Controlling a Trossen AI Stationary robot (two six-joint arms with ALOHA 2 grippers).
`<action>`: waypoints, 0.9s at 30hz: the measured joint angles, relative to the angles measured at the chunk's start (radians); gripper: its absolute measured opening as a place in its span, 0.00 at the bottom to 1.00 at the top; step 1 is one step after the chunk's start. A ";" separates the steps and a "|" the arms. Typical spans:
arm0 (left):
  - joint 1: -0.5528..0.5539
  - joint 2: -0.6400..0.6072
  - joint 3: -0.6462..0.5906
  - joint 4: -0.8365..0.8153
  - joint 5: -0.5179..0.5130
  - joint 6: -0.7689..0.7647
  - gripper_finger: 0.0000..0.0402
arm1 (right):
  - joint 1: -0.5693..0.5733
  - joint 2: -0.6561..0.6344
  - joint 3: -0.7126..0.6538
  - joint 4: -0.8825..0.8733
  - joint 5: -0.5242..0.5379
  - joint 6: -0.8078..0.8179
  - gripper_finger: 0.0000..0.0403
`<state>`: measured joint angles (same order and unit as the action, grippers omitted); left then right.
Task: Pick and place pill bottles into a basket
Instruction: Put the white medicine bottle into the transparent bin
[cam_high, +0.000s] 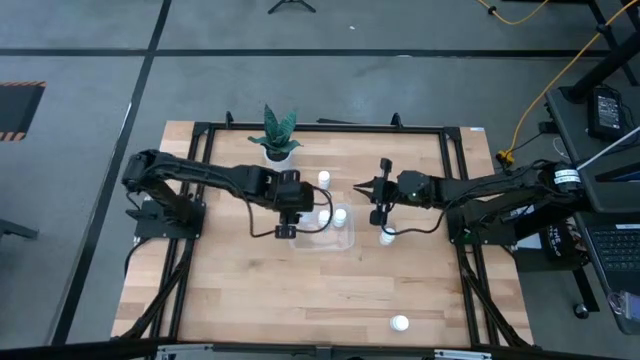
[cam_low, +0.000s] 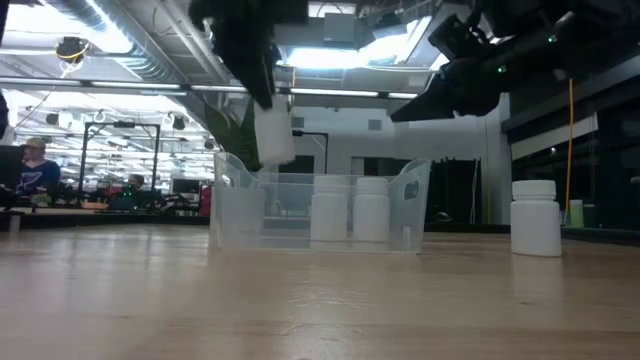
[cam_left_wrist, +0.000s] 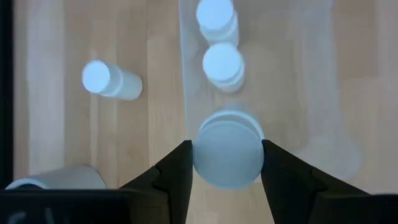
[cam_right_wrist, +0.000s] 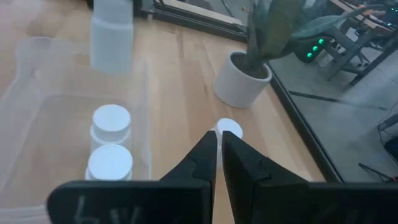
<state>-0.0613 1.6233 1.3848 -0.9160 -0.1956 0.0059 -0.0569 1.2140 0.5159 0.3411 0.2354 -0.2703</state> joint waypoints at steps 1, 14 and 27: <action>-0.003 0.014 0.000 0.002 -0.001 0.001 0.38 | -0.007 0.000 0.000 -0.001 0.000 0.000 0.07; -0.002 0.133 0.000 0.029 -0.028 0.035 0.38 | -0.036 0.000 0.000 -0.001 -0.002 0.000 0.07; 0.000 0.177 0.000 0.062 -0.036 0.045 0.38 | -0.038 0.000 0.000 -0.002 -0.003 0.000 0.07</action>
<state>-0.0616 1.8004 1.3846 -0.8537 -0.2313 0.0504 -0.0952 1.2140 0.5159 0.3386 0.2321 -0.2703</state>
